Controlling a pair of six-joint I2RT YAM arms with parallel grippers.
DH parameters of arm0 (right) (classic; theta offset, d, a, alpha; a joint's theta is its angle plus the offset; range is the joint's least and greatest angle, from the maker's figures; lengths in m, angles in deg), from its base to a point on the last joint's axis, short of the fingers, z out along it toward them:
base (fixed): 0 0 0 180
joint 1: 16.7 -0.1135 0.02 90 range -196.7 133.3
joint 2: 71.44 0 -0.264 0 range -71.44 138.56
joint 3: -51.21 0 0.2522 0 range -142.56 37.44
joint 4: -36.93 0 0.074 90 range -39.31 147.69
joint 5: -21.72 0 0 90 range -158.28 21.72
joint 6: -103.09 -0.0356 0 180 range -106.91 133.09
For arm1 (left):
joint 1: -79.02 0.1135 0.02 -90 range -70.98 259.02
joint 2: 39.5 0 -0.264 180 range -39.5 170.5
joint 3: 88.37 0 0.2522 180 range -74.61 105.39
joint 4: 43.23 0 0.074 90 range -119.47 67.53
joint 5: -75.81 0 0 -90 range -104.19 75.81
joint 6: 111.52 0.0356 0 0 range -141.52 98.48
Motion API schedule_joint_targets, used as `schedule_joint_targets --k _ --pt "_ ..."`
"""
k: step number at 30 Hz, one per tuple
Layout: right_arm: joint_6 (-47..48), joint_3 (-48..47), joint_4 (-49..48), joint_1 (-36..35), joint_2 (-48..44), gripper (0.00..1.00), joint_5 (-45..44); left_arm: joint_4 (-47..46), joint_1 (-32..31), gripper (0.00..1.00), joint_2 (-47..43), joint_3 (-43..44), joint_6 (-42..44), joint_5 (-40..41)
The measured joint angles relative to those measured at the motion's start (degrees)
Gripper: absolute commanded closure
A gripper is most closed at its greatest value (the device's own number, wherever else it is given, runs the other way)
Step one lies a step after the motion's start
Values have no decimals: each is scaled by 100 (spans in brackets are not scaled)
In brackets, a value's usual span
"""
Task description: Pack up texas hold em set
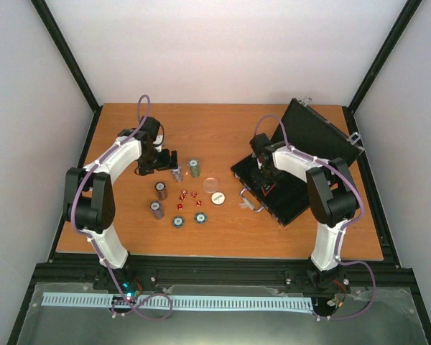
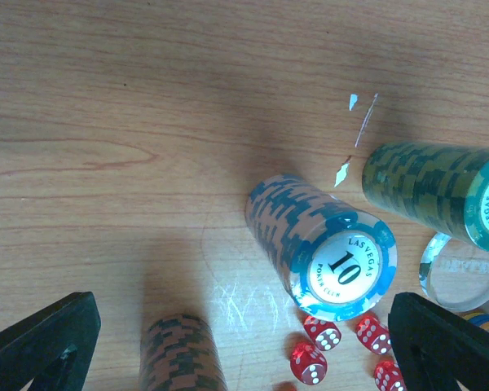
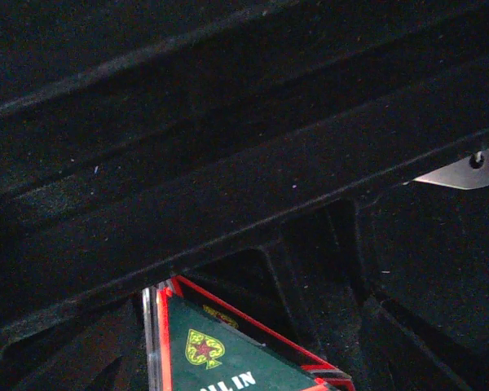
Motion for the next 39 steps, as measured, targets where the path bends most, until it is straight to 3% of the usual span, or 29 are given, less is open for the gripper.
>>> schedule_joint_targets --k 2,13,33,39 --pt "-4 -76 63 -9 31 25 -74 2 0 0 4 2 0 0" --pt "-103 -96 96 -11 59 50 -186 2 0 0 11 20 0 0" --pt "-964 -48 -151 -35 22 50 -1303 2 0 0 11 26 4 2" --pt "-968 -79 -227 -33 -107 49 -1270 0 0 0 11 26 4 0"
